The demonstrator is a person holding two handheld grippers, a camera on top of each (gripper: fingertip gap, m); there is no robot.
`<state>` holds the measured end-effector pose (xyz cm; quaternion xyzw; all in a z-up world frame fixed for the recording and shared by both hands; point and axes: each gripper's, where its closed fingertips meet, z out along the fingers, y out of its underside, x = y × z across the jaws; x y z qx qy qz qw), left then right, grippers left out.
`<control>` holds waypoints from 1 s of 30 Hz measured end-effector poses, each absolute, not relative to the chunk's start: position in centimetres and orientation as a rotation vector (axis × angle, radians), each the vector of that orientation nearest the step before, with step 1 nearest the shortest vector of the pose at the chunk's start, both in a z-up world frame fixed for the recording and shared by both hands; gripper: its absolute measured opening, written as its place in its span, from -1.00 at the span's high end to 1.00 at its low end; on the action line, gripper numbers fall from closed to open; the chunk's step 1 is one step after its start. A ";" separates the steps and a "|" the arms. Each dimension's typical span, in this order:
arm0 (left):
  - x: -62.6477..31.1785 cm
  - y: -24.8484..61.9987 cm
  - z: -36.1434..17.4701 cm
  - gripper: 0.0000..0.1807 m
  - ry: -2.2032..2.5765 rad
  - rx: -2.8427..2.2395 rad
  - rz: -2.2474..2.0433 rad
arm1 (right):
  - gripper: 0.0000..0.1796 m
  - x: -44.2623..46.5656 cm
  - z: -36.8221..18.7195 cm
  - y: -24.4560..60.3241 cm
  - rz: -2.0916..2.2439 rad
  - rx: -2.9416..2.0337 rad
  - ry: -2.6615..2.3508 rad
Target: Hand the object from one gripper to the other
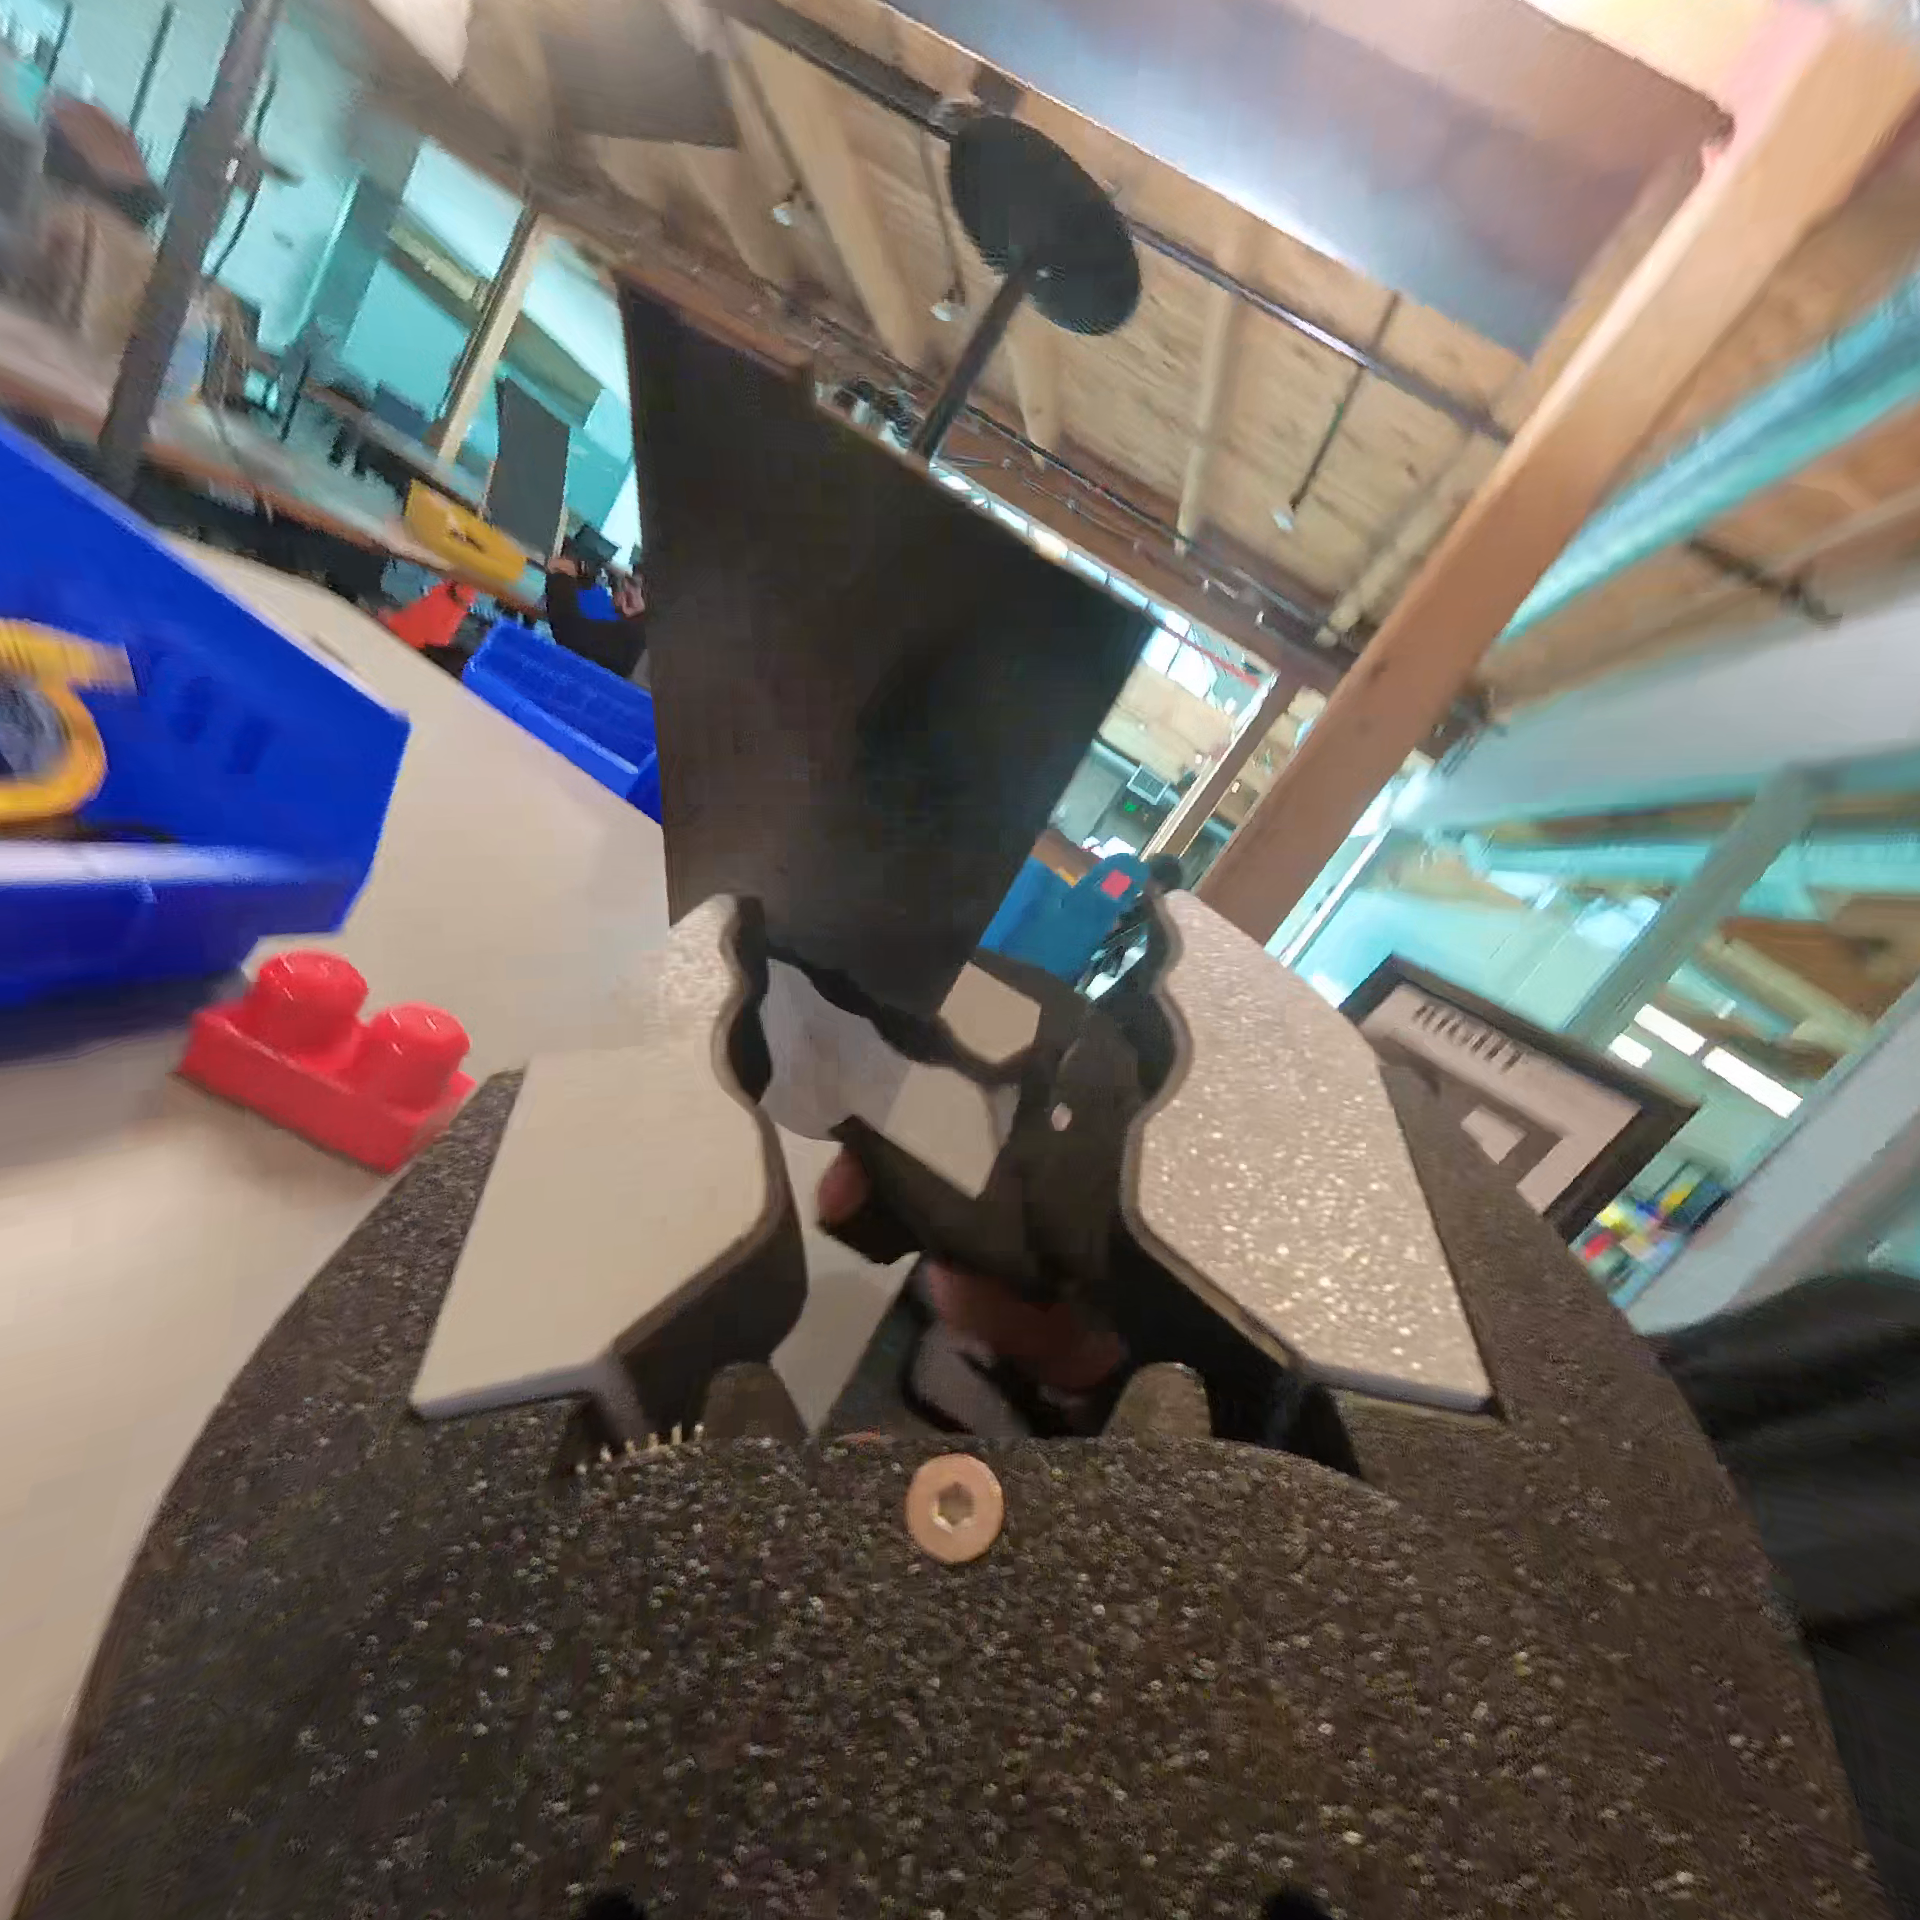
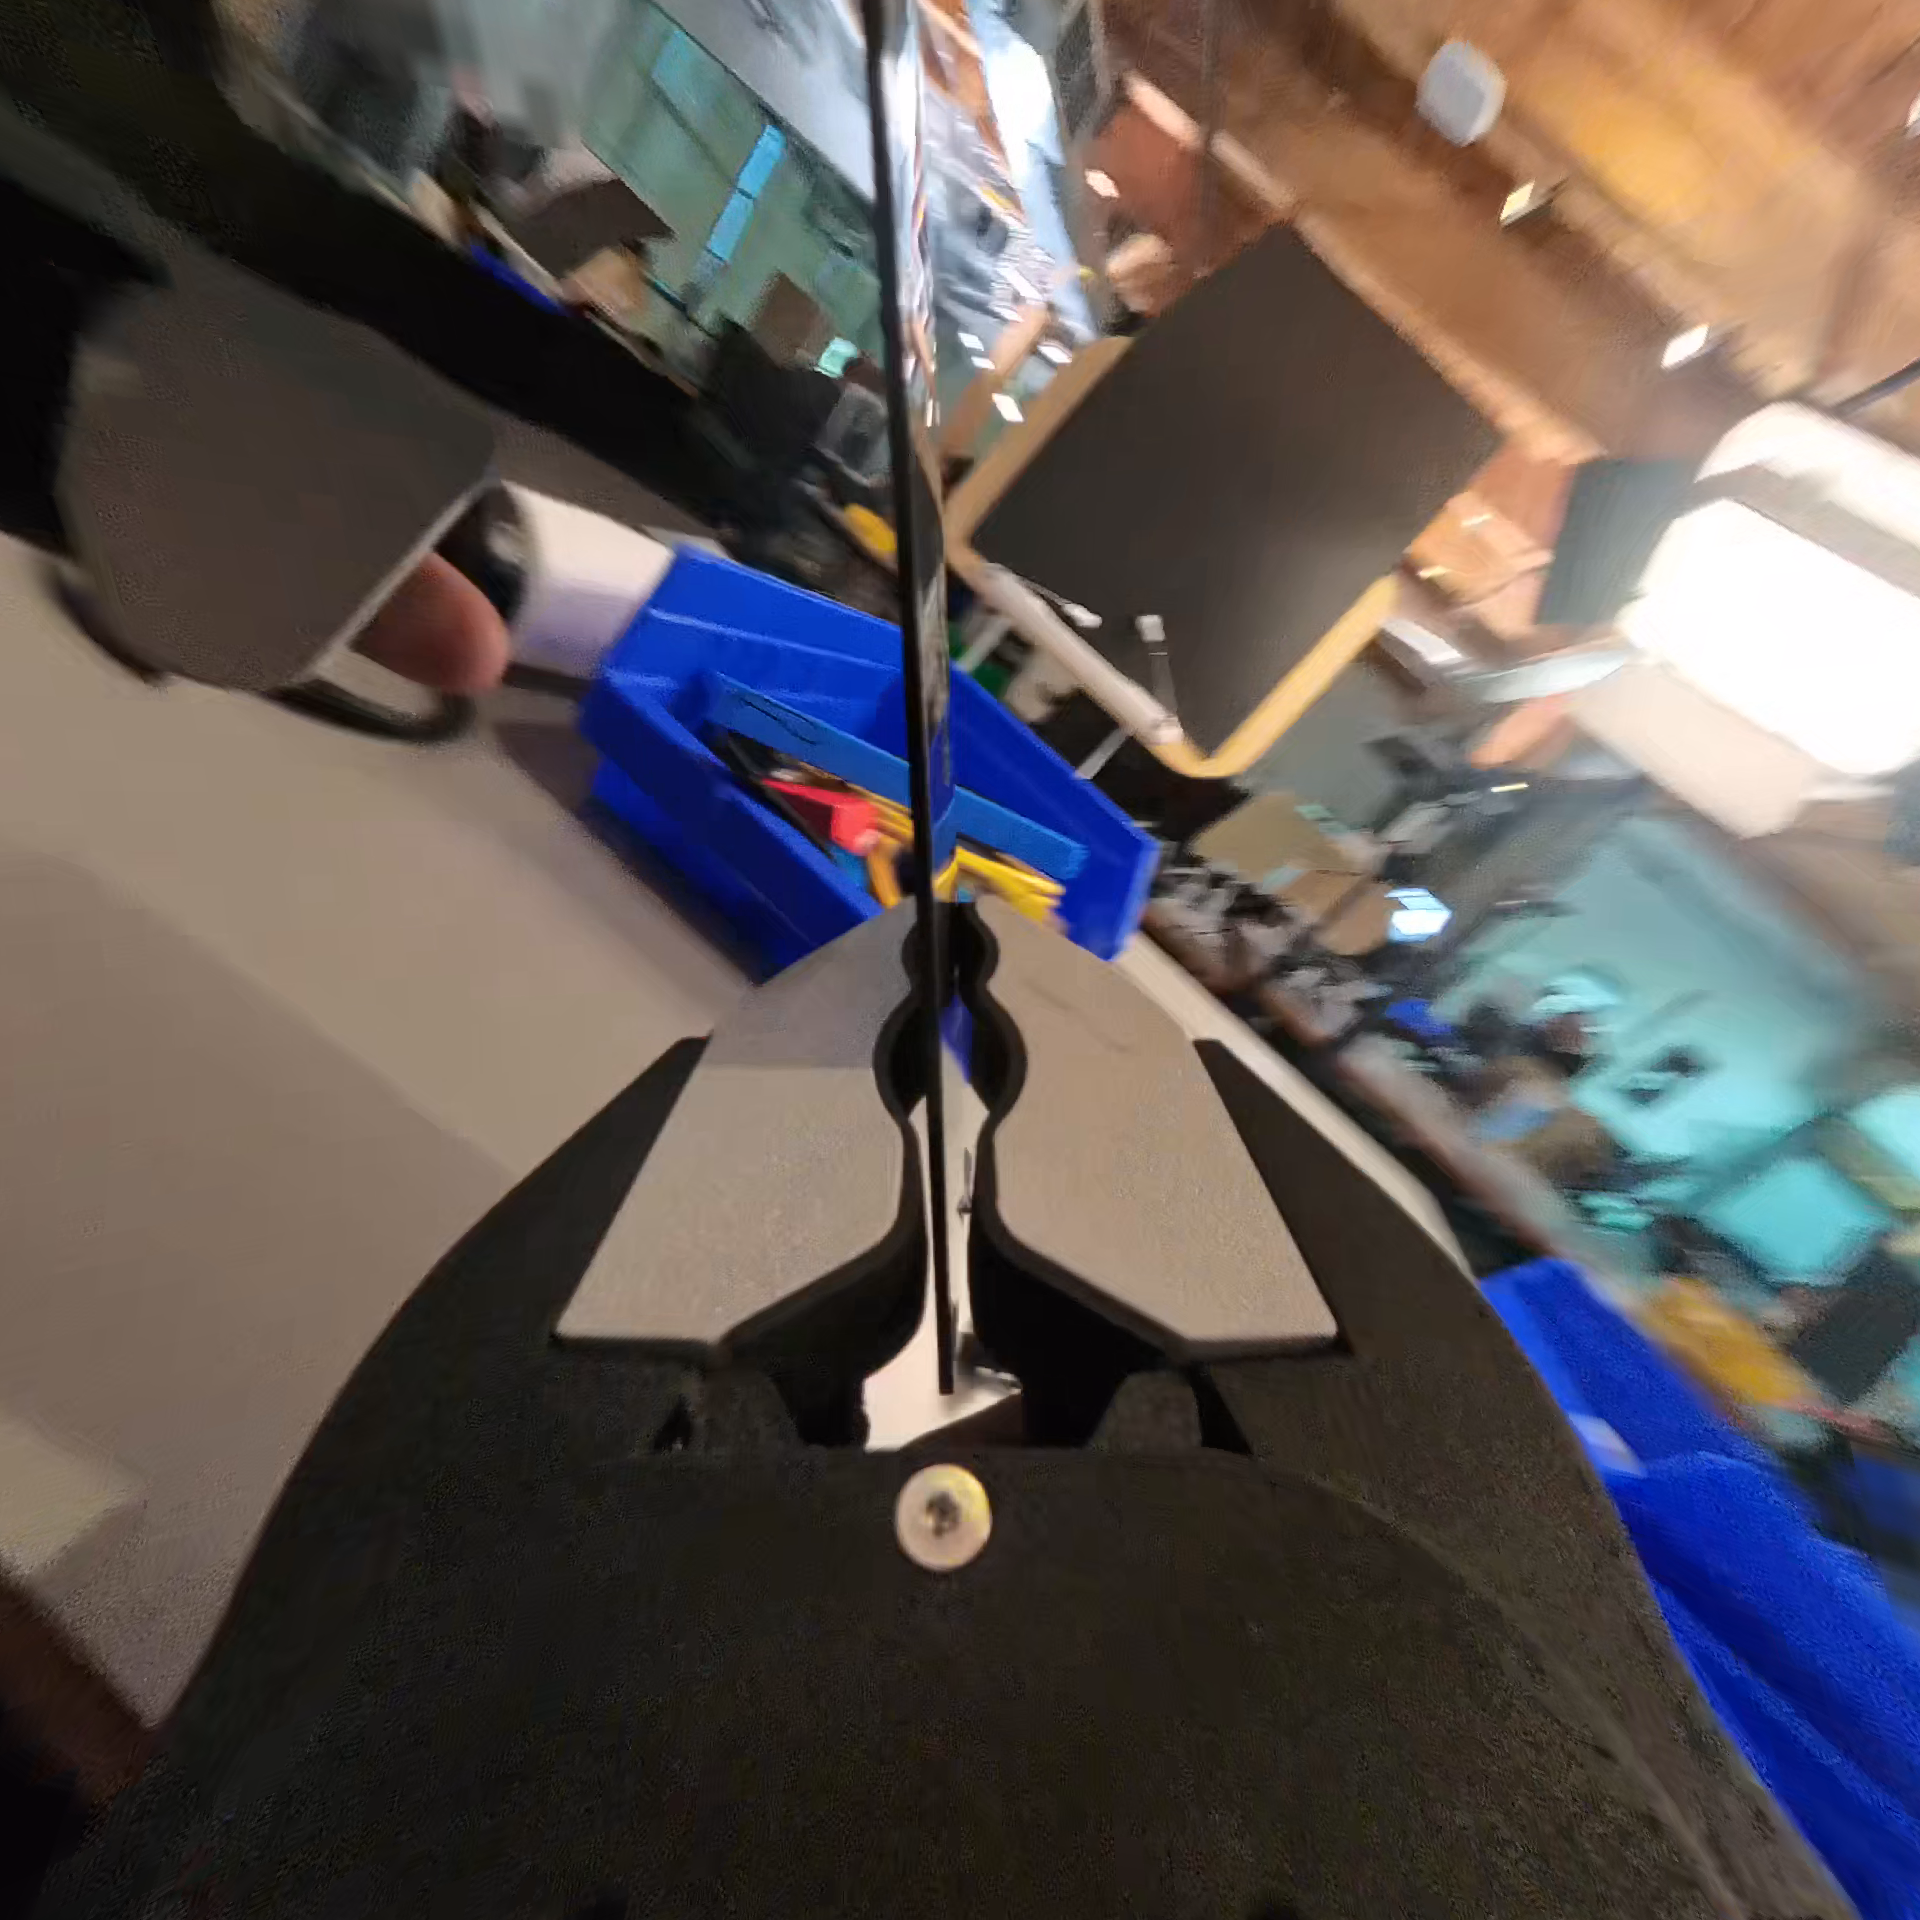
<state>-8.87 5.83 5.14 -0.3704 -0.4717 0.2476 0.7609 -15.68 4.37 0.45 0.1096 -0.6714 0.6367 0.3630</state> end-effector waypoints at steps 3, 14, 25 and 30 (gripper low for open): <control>-8.3 5.2 5.0 0.17 -0.937 -0.950 0.737 | 0.99 -14.4 0.8 4.6 1.937 0.280 -2.013; -7.7 6.1 4.8 0.35 -0.802 -0.995 0.740 | 1.00 -5.3 0.4 7.4 2.516 0.728 -2.776; -7.4 7.7 3.8 0.98 -0.705 -1.372 1.181 | 0.62 -8.5 -1.8 5.8 2.111 0.543 -2.700; -7.3 6.1 3.3 0.98 -0.655 -1.653 1.630 | 0.51 -11.3 2.5 6.9 1.964 0.632 -2.074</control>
